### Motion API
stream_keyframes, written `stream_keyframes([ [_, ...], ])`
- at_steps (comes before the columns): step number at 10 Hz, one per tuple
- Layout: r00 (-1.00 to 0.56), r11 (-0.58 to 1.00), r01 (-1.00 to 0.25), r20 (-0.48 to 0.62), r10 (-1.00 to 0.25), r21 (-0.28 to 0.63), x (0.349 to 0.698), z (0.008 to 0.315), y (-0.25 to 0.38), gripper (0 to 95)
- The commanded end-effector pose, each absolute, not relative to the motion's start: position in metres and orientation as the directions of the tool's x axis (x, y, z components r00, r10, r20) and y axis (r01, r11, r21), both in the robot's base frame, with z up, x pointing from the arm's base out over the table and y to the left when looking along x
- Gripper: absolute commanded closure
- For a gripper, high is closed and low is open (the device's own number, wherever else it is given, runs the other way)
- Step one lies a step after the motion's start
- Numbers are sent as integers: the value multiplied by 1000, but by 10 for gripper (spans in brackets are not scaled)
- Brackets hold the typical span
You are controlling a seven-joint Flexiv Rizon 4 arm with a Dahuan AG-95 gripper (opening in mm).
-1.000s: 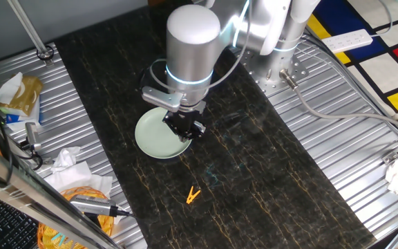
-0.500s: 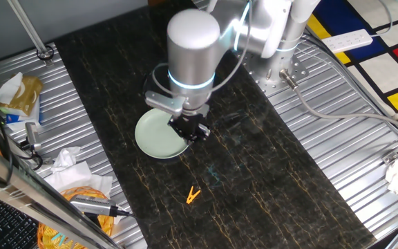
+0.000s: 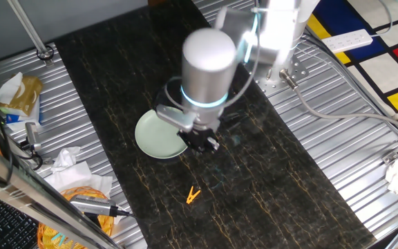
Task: Use a clamp
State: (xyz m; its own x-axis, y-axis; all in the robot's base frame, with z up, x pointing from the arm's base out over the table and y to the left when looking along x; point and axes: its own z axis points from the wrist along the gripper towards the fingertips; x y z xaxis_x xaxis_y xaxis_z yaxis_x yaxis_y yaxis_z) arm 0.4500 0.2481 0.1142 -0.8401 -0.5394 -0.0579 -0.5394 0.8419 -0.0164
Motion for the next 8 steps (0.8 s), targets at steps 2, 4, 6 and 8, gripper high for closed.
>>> stream_keyframes([
  [2,-857,859,-512,-57,-512,-17,445,105,269,950],
  [4,-871,873,-488,-62,-488,-15,438,98,284,760],
  [6,-880,881,-472,-58,-472,-19,436,93,296,760],
  [8,-885,886,-463,-50,-464,-19,437,89,308,760],
])
